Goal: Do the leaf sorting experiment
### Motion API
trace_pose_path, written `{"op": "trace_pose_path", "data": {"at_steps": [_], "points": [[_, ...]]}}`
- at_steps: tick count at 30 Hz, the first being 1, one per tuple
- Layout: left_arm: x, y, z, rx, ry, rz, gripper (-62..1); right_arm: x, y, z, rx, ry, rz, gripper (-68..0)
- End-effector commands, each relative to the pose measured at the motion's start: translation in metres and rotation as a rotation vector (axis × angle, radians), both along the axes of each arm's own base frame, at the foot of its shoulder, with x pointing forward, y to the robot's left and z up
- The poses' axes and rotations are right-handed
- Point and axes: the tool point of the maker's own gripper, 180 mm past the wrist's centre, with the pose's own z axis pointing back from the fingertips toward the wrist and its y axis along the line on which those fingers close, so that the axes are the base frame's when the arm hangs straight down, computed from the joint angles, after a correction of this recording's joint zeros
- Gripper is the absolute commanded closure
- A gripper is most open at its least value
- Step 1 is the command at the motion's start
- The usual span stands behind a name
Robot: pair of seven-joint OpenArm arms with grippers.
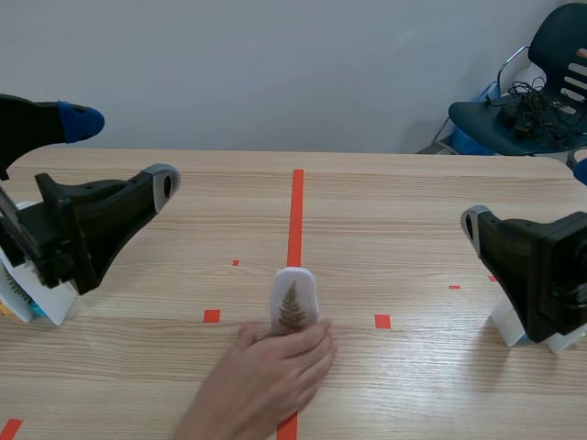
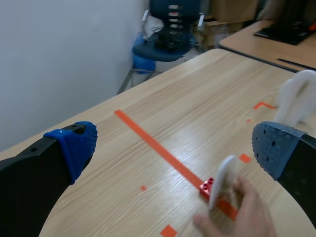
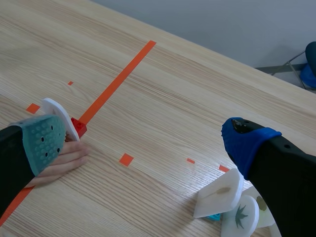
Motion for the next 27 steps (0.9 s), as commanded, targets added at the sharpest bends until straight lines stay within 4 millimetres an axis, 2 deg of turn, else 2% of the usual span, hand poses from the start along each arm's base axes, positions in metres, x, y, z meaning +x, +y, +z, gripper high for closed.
{"op": "trace_pose_path", "data": {"at_steps": [1, 5, 14, 21, 27], "points": [[-0.005, -0.005, 0.012, -0.025, -0.028, -0.011, -62.3, 0.004, 0.0, 0.009, 0.009, -0.038, -0.002, -67.9], [-0.015, -0.01, 0.009, -0.028, -0.005, -0.024, -62.3, 0.004, 0.0, 0.009, 0.009, -0.038, -0.002, -67.9], [-0.018, -0.002, -0.02, -0.026, 0.085, 0.016, -62.3, 0.004, 0.0, 0.009, 0.009, -0.038, -0.002, -67.9], [-0.021, -0.005, -0.076, 0.035, 0.186, 0.005, -62.3, 0.004, 0.0, 0.009, 0.009, -0.038, -0.002, -67.9], [-0.011, -0.015, -0.112, 0.061, 0.189, -0.028, -62.3, 0.004, 0.0, 0.009, 0.009, -0.038, -0.002, -67.9]]}}
